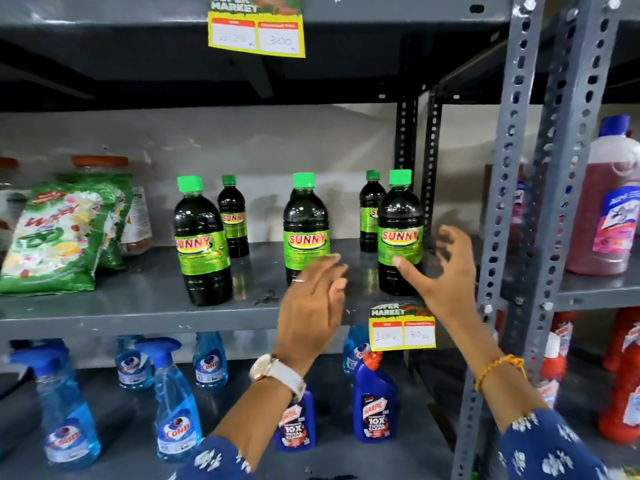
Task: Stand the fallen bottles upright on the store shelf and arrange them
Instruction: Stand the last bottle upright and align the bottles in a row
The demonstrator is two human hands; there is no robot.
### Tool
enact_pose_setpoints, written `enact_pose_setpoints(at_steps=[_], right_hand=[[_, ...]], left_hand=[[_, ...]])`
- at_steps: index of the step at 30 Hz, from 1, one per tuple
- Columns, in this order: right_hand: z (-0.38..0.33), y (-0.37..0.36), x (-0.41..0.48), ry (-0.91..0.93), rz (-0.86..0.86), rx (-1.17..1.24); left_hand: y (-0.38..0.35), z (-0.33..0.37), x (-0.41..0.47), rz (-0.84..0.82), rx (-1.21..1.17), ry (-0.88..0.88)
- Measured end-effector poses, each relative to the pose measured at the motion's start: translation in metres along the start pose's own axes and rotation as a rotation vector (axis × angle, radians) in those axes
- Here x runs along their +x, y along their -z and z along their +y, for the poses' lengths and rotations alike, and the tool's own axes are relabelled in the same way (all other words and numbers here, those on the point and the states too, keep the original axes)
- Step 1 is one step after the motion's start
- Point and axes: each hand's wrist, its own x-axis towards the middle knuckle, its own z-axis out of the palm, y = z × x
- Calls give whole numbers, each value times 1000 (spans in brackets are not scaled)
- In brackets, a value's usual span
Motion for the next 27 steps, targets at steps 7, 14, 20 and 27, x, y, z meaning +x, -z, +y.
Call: enact_pose_setpoints(at_steps=[7, 14, 20, 27], right_hand=[[-84, -89, -12, 64, -274, 183], [-45, -135, -16, -267, -471, 2], [-43, -136, -13, -240, -469, -71], [-45, -135, -13, -211, -460, -103]], left_hand=[[92, -103, 3, 325, 250, 462], [91, -130, -18, -34, 390, 725], [88, -132, -17, 5, 410, 705], [87, -132, -18, 26, 448, 685]])
